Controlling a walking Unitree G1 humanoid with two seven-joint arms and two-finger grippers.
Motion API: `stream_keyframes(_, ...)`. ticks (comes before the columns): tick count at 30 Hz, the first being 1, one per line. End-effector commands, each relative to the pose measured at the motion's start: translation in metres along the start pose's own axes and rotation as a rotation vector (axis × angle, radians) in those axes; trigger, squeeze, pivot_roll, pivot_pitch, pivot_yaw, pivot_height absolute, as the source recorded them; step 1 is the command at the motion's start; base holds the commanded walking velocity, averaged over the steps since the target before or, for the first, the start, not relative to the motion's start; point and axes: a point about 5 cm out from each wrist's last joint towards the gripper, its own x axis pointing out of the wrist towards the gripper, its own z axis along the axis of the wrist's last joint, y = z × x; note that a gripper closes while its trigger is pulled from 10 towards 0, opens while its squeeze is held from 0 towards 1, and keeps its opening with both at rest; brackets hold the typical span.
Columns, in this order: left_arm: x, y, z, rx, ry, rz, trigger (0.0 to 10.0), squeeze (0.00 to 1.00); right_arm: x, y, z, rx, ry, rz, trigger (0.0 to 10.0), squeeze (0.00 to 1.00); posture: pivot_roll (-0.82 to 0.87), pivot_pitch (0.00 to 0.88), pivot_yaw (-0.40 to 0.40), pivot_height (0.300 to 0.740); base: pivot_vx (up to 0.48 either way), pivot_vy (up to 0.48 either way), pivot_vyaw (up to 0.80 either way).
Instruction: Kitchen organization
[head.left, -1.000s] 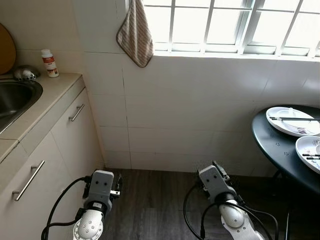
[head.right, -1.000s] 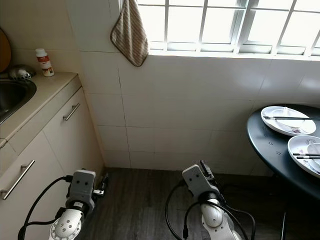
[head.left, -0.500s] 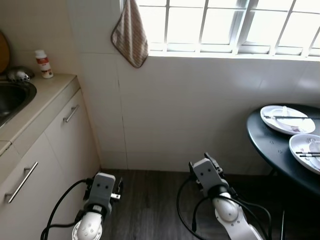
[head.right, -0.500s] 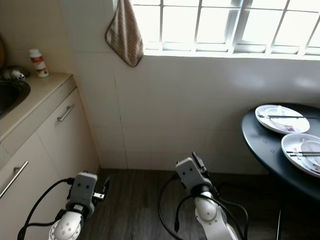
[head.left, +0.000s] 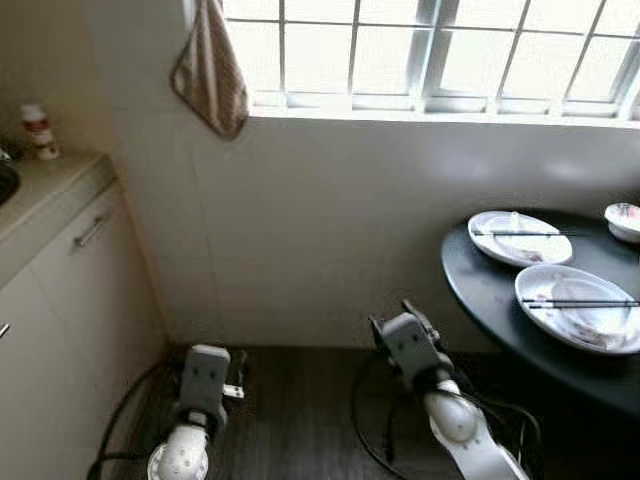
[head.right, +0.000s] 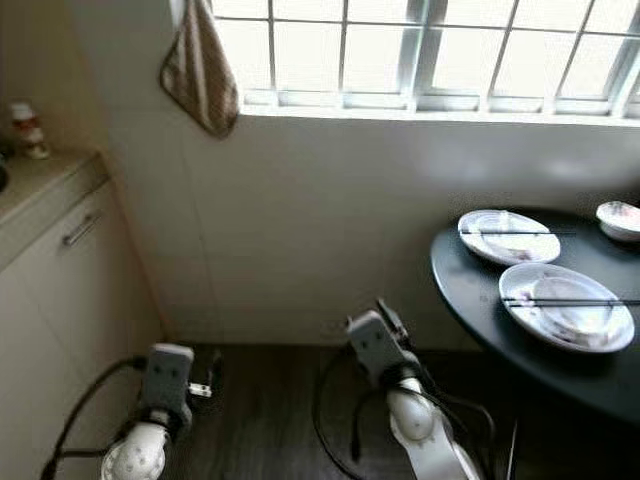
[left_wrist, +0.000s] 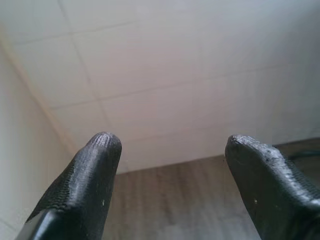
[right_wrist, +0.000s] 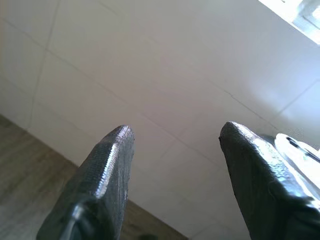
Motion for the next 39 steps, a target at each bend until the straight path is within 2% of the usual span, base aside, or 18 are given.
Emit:
stream_keyframes(1, 0.0, 0.009, -0.002, 0.006, 0.007, 0.021, 10.0, 0.0, 0.002, 0.003, 0.004, 0.018, -0.02, 0.011, 10.0, 0.0, 0.04, 0.0, -0.035, 0.74, 0.334, 0.0, 0.0)
stream_keyframes(10, 0.001, 0.01, -0.001, -0.002, 0.007, 0.022, 10.0, 0.0, 0.003, 0.002, 0.0, 0.054, -0.002, 0.015, 10.0, 0.0, 0.04, 0.0, -0.033, 0.74, 0.435, 0.0, 0.0)
stream_keyframes(14, 0.001, 0.01, -0.001, -0.002, 0.005, 0.021, 10.0, 0.0, 0.003, 0.001, -0.002, 0.061, 0.006, 0.012, 10.0, 0.0, 0.04, 0.0, -0.033, 0.74, 0.362, 0.0, -0.61)
stream_keyframes(18, 0.002, 0.009, 0.0, -0.001, 0.0, 0.021, 10.0, 0.0, 0.004, 0.001, -0.001, 0.003, -0.01, 0.021, 10.0, 0.0, 0.04, 0.0, -0.04, 0.74, 0.0, 0.0, -0.4)
stream_keyframes(23, 0.003, 0.009, 0.001, 0.005, -0.001, 0.018, 10.0, 0.0, 0.004, -0.001, -0.008, -0.008, 0.054, -0.019, 10.0, 0.0, 0.04, 0.0, -0.044, 0.74, 0.0, 0.0, -0.32)
stream_keyframes(27, 0.003, 0.009, 0.001, 0.005, 0.002, 0.017, 10.0, 0.0, 0.006, -0.003, -0.007, -0.057, 0.042, -0.023, 10.0, 0.0, 0.04, 0.0, -0.046, 0.74, 0.0, 0.0, -0.6)
stream_keyframes(28, 0.004, 0.008, 0.001, 0.006, 0.005, 0.016, 10.0, 0.0, 0.007, -0.007, -0.006, -0.113, 0.037, -0.044, 10.0, 0.0, 0.04, 0.0, -0.046, 0.74, 0.0, 0.0, 0.0)
stream_keyframes(33, 0.004, 0.008, 0.001, 0.006, 0.007, 0.015, 10.0, 0.0, 0.007, -0.012, -0.007, -0.158, 0.047, -0.072, 10.0, 0.0, 0.04, 0.0, -0.047, 0.74, 0.0, 0.0, 0.0)
stream_keyframes(34, 0.004, 0.008, 0.0, 0.005, 0.009, 0.014, 10.0, 0.0, 0.008, -0.018, -0.012, -0.163, 0.085, -0.111, 10.0, 0.0, 0.04, 0.0, -0.048, 0.74, 0.0, 0.0, -0.8)
stream_keyframes(37, 0.005, 0.008, 0.0, 0.005, 0.012, 0.014, 10.0, 0.0, 0.009, -0.02, -0.014, -0.163, 0.102, -0.119, 10.0, 0.0, 0.04, 0.0, -0.048, 0.74, 0.0, 0.0, -0.8)
stream_keyframes(39, 0.005, 0.008, 0.0, 0.006, 0.015, 0.012, 10.0, 0.0, 0.01, -0.016, -0.01, -0.202, 0.064, -0.08, 10.0, 0.0, 0.04, 0.0, -0.047, 0.74, 0.0, 0.0, -0.66)
